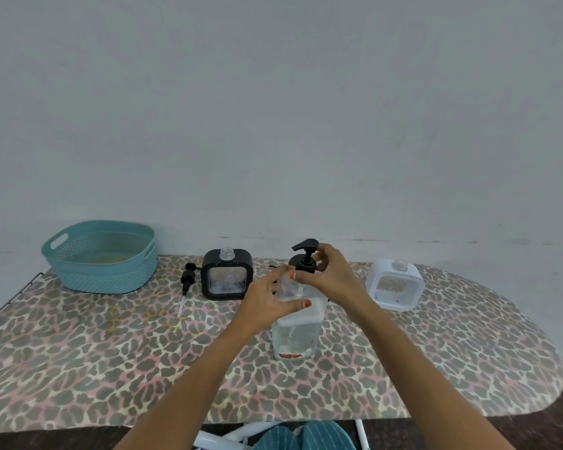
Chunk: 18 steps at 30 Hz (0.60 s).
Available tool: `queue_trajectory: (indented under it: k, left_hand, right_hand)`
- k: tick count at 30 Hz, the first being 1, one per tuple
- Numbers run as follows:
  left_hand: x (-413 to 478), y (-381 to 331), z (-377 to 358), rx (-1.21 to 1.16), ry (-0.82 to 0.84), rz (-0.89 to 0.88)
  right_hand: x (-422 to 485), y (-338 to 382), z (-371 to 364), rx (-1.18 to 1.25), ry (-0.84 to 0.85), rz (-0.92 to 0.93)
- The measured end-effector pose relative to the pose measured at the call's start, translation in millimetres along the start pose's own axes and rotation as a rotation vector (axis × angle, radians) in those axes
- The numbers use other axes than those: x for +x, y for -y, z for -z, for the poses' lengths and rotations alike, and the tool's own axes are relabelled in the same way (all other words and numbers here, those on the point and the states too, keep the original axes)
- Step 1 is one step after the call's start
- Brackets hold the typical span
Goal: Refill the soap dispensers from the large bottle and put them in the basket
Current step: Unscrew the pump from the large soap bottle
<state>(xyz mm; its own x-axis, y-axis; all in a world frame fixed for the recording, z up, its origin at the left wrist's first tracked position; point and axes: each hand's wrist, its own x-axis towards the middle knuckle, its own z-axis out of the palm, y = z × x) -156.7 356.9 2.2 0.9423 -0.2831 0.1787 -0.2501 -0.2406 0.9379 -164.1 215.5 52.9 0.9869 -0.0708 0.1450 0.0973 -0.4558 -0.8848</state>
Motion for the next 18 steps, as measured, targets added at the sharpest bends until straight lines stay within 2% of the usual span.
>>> queue_trajectory:
  k: [2,5,10,13,15,18]
  left_hand:
    - [0.4,0.8,0.1,0.016,0.003,-0.006]
    - [-0.3,0.2,0.6,0.024,0.005,-0.004]
    - [0.6,1.2,1.9,0.027,0.002,-0.01]
    - [0.3,-0.8,1.7,0.019,0.011,-0.013]
    - [-0.2,-1.7,1.2,0.018,0.012,-0.006]
    - [-0.2,-1.8,0.9,0.03,0.005,-0.012]
  right_hand:
    - [-0.5,-1.4,-5.4,-0.069,-0.072,0.03]
    - [-0.7,-2.2,-4.9,-0.035,-0.123,0.03]
    - [-2.8,2.3,3.8,0.125,-0.069,-0.008]
    - [-3.0,3.9,8.7,0.223,0.02,-0.012]
    - [-1.7,4.9,4.1,0.202,0.049,-0.024]
    - [1.5,0.4,-7.4,0.065,-0.019,0.02]
